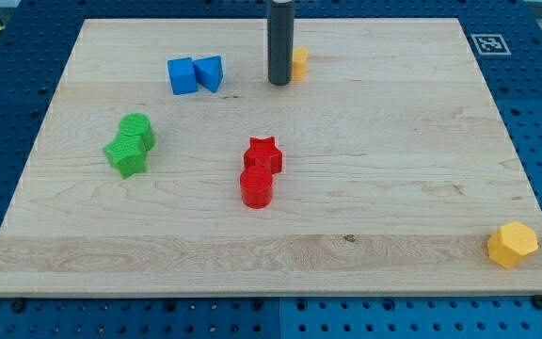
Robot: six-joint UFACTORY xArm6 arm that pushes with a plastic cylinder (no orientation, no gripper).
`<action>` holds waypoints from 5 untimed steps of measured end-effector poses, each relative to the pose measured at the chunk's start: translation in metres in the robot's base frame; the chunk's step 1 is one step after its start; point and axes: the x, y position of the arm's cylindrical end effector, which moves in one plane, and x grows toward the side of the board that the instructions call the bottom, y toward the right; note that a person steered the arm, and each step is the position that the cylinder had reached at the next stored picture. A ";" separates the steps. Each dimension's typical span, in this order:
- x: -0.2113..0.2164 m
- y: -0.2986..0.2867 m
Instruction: Push yellow heart to the top left
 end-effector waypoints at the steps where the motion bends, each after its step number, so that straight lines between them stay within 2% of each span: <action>1: 0.005 0.037; 2: 0.006 0.058; 3: -0.013 0.045; 5: -0.044 -0.023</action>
